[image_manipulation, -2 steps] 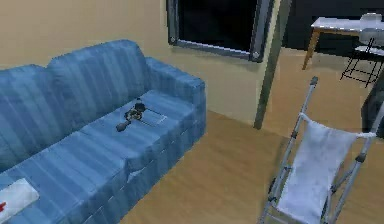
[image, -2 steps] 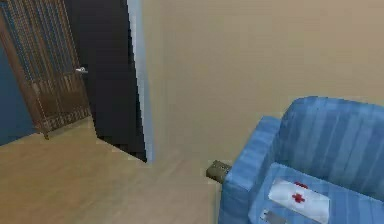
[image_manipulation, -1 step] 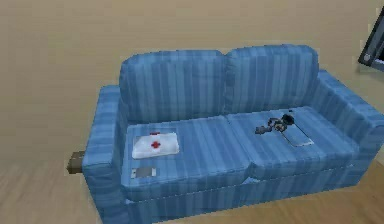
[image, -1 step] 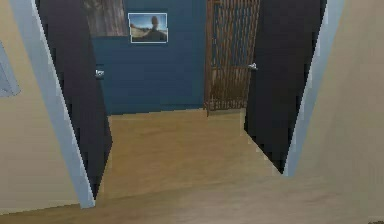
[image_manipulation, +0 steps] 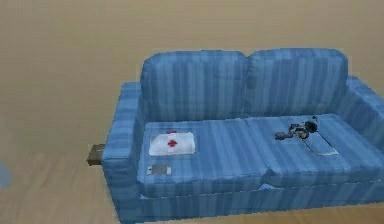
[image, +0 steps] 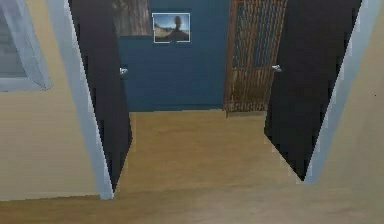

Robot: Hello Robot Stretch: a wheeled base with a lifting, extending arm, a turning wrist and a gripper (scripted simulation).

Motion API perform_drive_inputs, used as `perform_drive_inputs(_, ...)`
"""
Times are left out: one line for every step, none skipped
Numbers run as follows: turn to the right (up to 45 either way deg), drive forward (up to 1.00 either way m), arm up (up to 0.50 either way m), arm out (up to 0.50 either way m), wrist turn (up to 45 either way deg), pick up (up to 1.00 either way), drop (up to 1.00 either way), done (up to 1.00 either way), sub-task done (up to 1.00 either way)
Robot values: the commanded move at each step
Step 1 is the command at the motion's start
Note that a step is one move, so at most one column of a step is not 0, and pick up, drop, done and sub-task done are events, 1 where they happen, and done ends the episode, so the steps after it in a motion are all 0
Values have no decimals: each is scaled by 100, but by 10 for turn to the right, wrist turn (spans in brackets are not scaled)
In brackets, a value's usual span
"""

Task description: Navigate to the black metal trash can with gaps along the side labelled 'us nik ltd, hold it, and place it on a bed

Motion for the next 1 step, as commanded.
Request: perform_drive_inputs(0,45,0,0,0,0,0,0,0)
